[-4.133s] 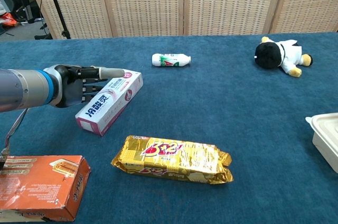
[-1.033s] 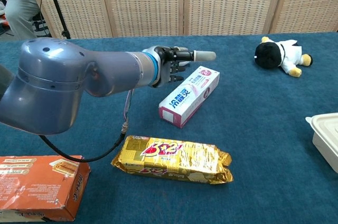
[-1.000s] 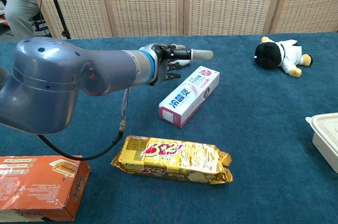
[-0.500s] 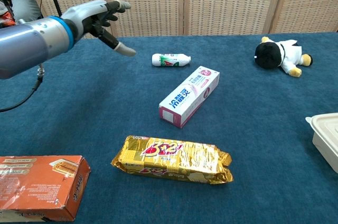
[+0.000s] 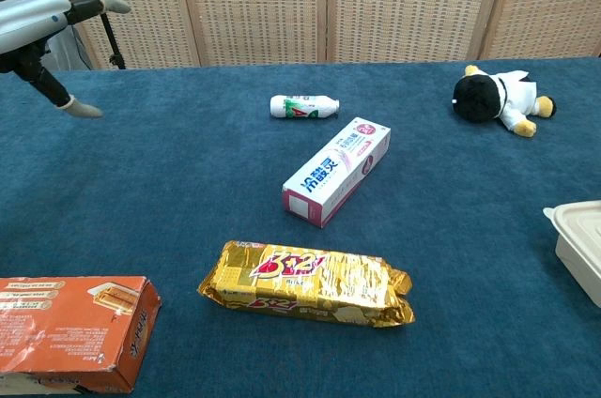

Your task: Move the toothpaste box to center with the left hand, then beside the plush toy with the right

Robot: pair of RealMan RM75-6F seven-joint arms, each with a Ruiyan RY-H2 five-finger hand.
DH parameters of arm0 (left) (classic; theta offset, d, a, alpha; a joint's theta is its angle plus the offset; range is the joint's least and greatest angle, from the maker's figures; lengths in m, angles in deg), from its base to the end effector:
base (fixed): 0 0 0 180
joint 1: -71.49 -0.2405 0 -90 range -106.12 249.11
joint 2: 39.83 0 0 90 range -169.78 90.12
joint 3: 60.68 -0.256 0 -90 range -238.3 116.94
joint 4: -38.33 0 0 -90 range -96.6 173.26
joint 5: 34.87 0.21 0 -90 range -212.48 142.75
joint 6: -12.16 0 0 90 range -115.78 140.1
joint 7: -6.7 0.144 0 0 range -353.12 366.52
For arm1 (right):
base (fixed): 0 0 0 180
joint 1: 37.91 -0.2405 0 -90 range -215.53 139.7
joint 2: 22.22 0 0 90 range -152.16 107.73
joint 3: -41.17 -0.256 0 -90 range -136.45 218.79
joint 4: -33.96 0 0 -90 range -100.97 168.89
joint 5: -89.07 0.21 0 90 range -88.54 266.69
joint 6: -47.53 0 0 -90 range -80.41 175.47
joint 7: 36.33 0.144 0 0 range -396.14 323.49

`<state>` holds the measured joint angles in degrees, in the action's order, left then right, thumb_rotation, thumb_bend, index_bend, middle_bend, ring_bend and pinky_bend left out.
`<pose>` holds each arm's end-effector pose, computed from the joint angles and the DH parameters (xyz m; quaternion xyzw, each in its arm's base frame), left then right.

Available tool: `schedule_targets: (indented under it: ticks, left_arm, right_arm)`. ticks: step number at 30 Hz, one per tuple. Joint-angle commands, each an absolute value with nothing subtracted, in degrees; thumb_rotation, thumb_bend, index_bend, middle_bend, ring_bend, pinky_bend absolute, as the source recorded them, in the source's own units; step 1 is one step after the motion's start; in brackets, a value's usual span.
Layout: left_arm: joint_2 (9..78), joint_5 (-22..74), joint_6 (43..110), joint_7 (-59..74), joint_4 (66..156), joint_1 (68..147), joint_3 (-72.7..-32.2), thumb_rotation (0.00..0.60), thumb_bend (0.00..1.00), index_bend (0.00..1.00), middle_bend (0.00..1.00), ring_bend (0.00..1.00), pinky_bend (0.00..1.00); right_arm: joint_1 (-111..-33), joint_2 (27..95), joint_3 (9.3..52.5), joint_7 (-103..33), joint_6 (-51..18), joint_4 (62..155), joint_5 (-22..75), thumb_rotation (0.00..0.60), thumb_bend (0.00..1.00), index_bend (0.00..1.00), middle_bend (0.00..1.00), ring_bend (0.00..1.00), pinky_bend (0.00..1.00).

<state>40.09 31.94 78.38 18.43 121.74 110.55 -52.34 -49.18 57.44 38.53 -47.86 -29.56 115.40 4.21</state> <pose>-0.1919 0.3587 0.0634 -0.6797 -0.3429 -0.4119 0.5008 -0.3050 -0.2143 0.0680 0.6632 -0.3599 0.3402 0.5611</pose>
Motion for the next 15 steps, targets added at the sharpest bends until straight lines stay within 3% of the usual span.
schedule_targets:
  ticks: [1, 15]
  left_arm:
    - [38.13, 32.00, 78.29, 19.38, 123.48, 109.08, -53.73, 0.600, 0.00, 0.00, 0.00, 0.00, 0.00]
    - [35.86, 37.13, 90.62, 23.78, 127.70, 97.74, -60.38, 0.600, 0.00, 0.00, 0.00, 0.00, 0.00]
  right_arm:
    - [-49.22, 57.61, 38.52, -48.15, -29.46, 115.28, 4.35, 0.600, 0.41, 0.04, 0.00, 0.00, 0.00]
    - [-49.11, 58.35, 38.21, -50.96, -31.59, 115.75, 3.34, 0.600, 0.41, 0.04, 0.00, 0.00, 0.00]
